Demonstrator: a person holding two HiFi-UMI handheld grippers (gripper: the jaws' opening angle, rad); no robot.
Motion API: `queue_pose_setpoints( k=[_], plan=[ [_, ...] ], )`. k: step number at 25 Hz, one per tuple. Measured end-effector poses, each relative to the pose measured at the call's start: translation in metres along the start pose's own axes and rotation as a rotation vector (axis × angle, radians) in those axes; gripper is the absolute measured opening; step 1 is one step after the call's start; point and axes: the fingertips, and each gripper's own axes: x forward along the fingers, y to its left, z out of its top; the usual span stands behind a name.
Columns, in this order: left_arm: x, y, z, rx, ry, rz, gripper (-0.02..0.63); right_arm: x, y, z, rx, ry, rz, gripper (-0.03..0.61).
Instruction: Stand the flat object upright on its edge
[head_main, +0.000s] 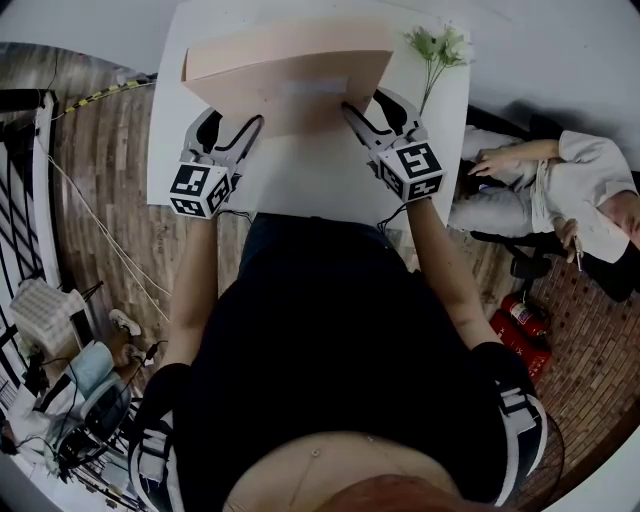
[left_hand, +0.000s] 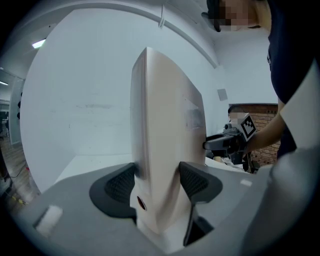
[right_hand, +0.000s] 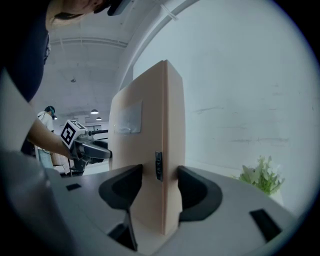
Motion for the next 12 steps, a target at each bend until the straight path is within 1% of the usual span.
queue_pose_setpoints(
  k=[7,12],
  plan=[
    [-0.004,-0.002,-0.006,0.012,0.015,0.008,0.288,-0.002,0.005,-0.006,-0.016,0.008,-0.02,0.23],
    [-0.004,-0.004,-0.013,0.038,0.03,0.012,0.288,-0.003,0.008,-0.01,-0.056,0.009,-0.036,0.229]
  ],
)
